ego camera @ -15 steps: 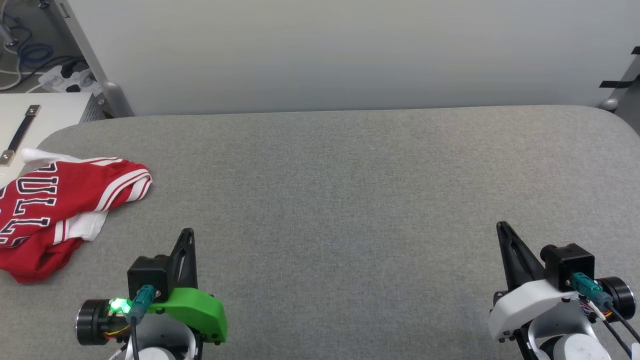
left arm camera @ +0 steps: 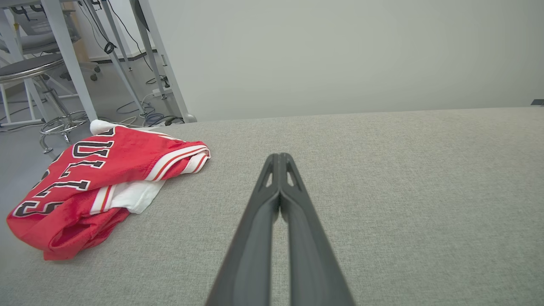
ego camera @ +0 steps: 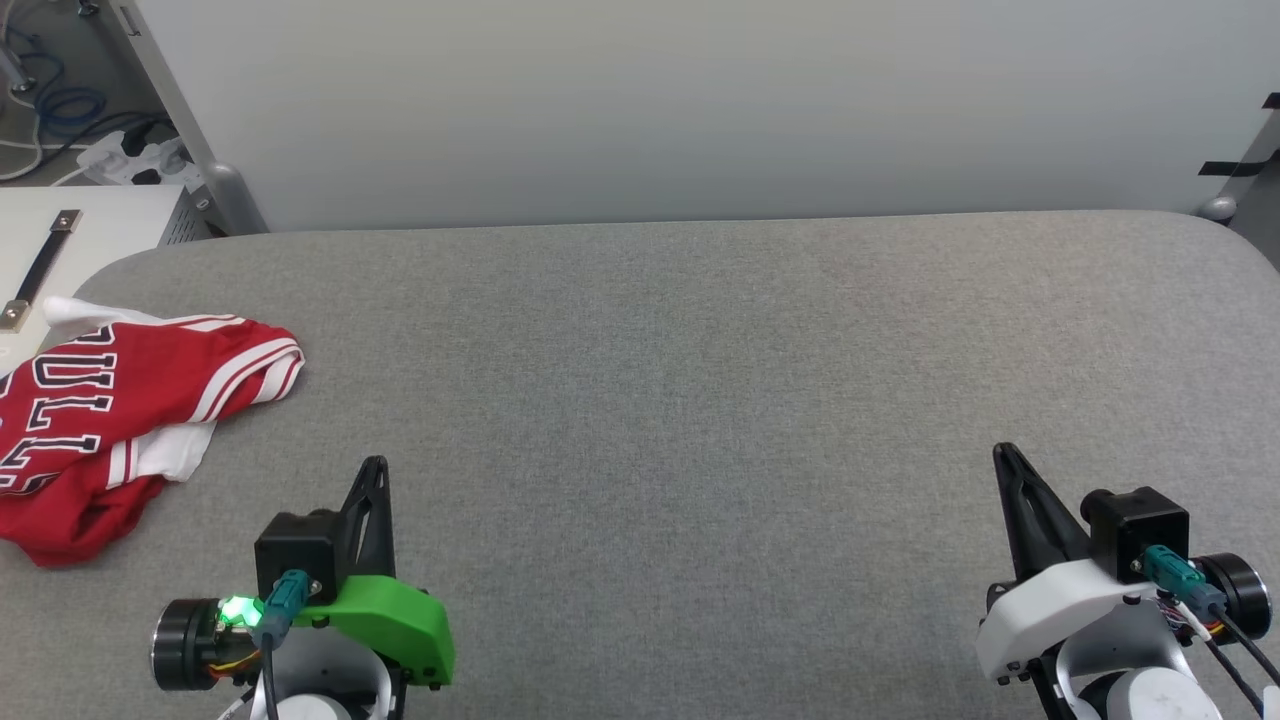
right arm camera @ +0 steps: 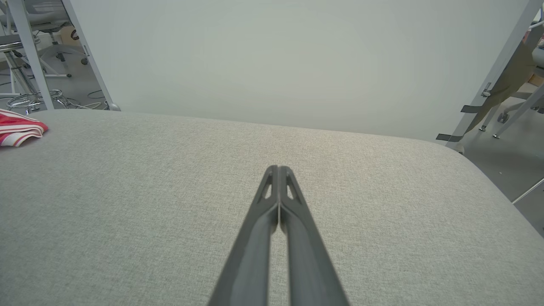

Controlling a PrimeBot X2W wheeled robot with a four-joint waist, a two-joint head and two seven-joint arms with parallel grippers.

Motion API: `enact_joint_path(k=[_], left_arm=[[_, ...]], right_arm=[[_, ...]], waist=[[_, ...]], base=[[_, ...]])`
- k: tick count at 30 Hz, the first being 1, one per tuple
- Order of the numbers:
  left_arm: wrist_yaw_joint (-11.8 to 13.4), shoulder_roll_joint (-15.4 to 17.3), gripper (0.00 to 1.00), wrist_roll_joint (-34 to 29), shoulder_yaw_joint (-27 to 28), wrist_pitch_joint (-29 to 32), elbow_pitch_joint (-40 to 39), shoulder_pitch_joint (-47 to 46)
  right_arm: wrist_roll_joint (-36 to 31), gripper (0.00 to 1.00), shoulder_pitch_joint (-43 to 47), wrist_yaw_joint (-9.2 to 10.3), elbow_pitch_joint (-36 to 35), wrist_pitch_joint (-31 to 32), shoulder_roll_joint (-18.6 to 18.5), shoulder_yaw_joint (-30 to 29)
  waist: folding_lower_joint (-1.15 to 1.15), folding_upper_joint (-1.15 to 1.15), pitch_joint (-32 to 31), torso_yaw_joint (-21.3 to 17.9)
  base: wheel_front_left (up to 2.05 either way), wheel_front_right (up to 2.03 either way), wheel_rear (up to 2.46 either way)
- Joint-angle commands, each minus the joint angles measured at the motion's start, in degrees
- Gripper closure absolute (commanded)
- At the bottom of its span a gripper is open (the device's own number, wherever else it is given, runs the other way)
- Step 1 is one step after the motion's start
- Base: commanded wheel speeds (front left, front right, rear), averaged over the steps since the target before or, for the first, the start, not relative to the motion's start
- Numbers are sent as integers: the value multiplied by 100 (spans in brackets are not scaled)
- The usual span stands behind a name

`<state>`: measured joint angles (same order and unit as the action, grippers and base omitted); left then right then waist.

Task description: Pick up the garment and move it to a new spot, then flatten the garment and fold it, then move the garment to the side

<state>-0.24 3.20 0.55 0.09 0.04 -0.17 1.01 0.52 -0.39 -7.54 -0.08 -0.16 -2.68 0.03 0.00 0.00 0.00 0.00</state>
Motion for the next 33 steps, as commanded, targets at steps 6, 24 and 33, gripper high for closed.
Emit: enact_joint_path(k=[6,24,33], left_arm=[[0,2,0,5,5,-5,-4,4],[-20,-3,0,122,-29,-220,101,1],[-69,-5,0,192,-48,-328,126,-15]], right_arm=[[12,0,-1,-1,3,-5,8,3],[215,0,-55,0,138,-217,4,24],[354,0,-92,0,82,-324,2,4]], waist=[[0,0,1,0],[0,0,21,-10],[0,0,47,-11]], base=[[0,0,0],[0,0,0],[0,0,0]])
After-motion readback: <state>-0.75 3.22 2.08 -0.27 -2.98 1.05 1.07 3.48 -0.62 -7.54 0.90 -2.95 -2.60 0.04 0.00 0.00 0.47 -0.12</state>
